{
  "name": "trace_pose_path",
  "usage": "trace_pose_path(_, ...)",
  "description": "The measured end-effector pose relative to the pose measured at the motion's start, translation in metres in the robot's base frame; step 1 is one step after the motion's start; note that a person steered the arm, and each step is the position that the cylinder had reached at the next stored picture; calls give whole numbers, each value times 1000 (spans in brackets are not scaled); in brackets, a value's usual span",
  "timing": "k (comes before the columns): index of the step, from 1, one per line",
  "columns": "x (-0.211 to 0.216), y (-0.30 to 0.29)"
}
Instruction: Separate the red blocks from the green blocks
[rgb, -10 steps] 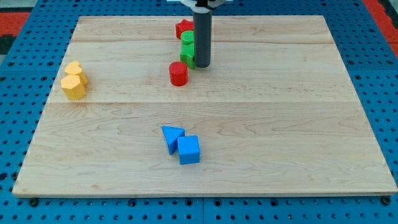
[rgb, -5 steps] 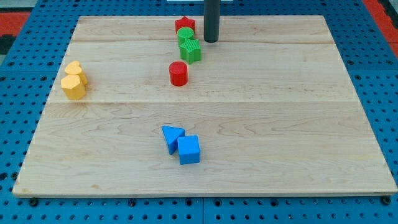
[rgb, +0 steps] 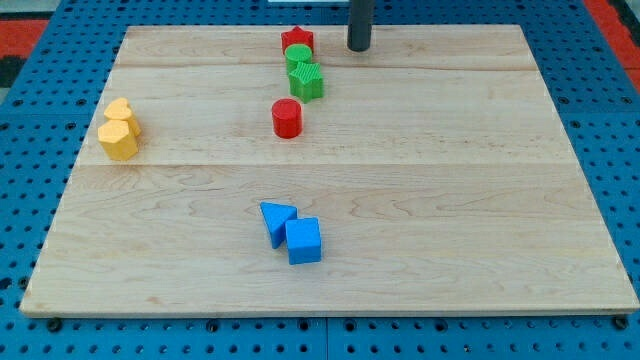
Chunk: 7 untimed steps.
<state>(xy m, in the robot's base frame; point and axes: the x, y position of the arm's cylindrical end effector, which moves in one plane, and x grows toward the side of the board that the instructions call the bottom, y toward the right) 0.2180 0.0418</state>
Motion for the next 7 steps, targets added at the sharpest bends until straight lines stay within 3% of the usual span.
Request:
trace_pose_path(2,-11,-118)
trace_pose_path(3,15,-138)
trace_pose_path(4,25,-130)
trace_pose_path(7,-5,-135)
